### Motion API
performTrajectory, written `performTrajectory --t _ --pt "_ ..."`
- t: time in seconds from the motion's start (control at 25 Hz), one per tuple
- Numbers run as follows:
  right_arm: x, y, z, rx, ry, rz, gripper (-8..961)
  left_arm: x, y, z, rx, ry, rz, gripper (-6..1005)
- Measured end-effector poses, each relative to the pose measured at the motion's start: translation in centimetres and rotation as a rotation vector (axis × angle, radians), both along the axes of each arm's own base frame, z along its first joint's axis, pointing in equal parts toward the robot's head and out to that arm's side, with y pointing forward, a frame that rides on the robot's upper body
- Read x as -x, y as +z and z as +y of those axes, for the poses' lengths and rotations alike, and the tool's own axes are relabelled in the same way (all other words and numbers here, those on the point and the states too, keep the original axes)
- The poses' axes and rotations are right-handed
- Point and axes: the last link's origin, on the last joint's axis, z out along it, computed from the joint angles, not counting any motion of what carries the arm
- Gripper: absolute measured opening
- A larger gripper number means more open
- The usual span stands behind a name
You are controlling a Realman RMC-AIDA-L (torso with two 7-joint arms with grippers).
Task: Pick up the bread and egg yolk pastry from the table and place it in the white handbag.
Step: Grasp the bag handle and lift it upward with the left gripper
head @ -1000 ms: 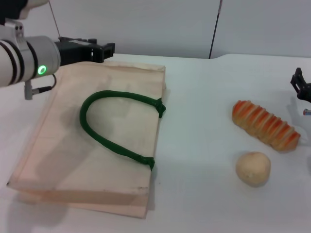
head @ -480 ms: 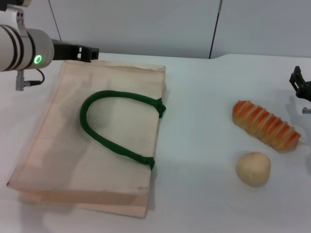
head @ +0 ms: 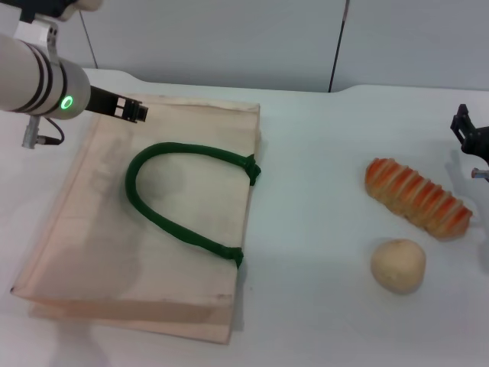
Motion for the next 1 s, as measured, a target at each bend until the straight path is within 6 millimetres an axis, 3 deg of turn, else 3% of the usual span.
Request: performTrajectory --t 0.24,0.68,1.0 --pt "0.0 -0.1 0.0 0.006 -0.003 0.0 800 -0.3 0.2 0.1 0.029 0.011 0.06 485" --pt "0.1 -0.1 0.2 0.006 -0.001 0.002 800 -1.4 -0.2 0.2 0.039 -0.013 -0.013 484" --pt "0.2 -0.2 0.3 0.012 0.0 0.002 800 -1.3 -0.8 -0.1 0.139 -0.059 0.091 483"
